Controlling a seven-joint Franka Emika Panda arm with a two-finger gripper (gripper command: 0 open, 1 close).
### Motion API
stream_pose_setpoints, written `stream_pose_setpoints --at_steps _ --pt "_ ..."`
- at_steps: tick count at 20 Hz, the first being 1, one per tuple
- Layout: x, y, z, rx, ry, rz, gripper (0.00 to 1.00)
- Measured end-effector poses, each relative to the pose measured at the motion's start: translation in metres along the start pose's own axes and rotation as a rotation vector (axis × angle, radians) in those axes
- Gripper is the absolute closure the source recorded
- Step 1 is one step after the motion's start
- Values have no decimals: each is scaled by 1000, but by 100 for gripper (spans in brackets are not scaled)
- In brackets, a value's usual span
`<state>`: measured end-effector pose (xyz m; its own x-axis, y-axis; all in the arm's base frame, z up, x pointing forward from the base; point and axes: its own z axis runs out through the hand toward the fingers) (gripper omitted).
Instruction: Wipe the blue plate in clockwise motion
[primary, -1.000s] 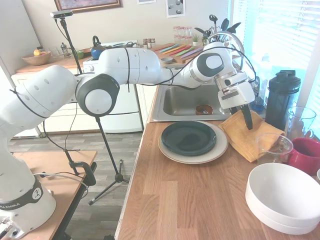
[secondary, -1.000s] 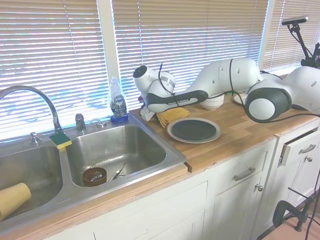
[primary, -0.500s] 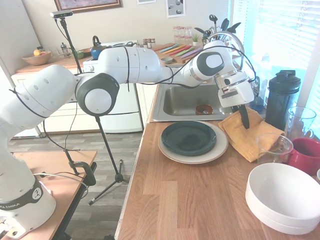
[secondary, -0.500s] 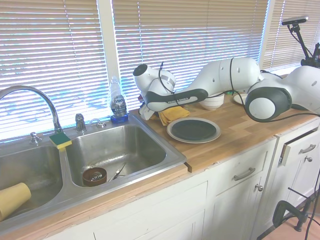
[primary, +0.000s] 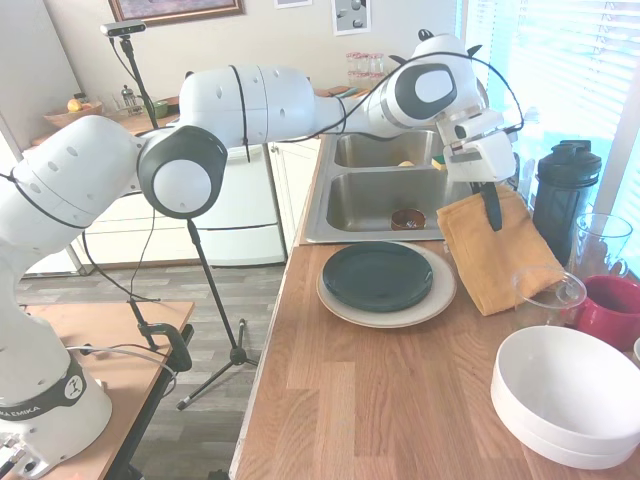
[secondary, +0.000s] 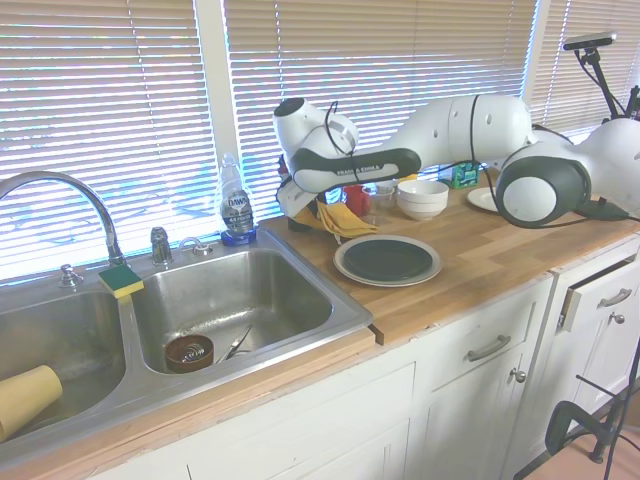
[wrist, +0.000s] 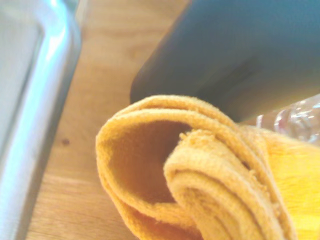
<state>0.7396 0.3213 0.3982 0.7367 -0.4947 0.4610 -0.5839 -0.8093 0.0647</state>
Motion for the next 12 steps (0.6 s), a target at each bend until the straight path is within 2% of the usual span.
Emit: stream_pose_setpoints --at_steps 6,12 --pt "18 13 -54 80 -70 47 100" --pt "23 37 -110 125 -99 61 100"
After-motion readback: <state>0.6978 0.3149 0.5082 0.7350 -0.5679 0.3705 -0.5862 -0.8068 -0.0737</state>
